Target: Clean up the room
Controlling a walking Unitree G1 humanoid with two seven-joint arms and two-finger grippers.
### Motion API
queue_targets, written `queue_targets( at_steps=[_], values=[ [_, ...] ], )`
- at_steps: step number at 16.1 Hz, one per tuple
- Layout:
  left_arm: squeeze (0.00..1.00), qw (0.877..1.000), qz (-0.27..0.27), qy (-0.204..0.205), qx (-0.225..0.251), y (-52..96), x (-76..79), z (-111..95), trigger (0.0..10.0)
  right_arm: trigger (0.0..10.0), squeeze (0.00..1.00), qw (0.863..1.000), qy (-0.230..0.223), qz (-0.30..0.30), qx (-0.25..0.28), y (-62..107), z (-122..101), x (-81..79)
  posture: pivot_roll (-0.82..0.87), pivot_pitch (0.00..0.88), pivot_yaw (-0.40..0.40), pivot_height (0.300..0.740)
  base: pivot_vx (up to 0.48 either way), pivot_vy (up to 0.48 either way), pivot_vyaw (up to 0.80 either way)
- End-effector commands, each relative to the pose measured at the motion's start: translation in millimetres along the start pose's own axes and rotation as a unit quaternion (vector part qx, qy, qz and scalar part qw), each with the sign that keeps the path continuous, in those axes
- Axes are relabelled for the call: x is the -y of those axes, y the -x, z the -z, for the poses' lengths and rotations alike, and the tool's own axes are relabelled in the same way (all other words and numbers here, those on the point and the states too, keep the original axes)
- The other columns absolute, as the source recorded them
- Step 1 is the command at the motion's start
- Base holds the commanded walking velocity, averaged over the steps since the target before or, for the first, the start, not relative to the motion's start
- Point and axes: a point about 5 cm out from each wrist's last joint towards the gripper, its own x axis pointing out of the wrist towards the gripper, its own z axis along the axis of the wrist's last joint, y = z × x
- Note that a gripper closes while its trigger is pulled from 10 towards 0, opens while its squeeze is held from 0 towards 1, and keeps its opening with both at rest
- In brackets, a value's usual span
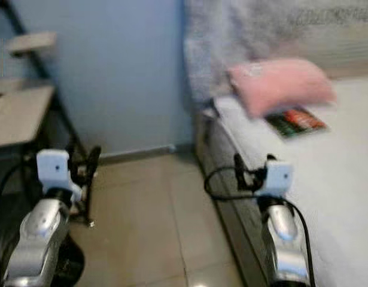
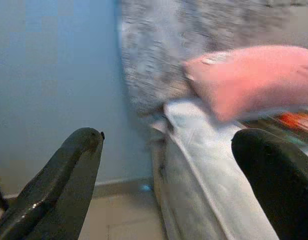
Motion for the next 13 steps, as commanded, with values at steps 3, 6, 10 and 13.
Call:
queue_targets(
  at_steps=[3, 6, 10, 13],
  values=[
    [0.00, 1.000, 0.004, 0.000, 0.007, -2.0, 1.0, -3.7, 10.0, 10.0, 0.18, 1.000, -0.013, -0.008, 0.003, -2.7, 1.1, -10.9, -0.02, 0.000, 0.018, 0.740, 0.480, 0.000, 0.57],
    [0.00, 1.000, 0.009, -0.015, 0.010, 3.5, -4.0, -2.5, 10.0, 10.0, 0.18, 1.000, -0.017, 0.005, -0.004, 7.6, 8.2, -7.5, -0.02, 0.000, 0.016, 0.740, 0.480, 0.000, 0.58],
    [0.00, 0.999, 0.037, -0.025, 0.003, 9.4, -2.5, 0.4, 10.0, 10.0, 0.16, 0.999, 0.003, -0.005, -0.033, 20.9, 17.9, -4.2, -0.01, 0.000, 0.014, 0.740, 0.480, 0.000, 0.58],
    [0.00, 0.998, 0.054, -0.026, 0.001, 3.0, -1.4, -0.7, 10.0, 10.0, 0.09, 0.999, 0.005, -0.001, -0.042, 16.8, 20.3, -6.9, -0.01, 0.000, 0.017, 0.740, 0.480, 0.000, 0.22]
  ],
)
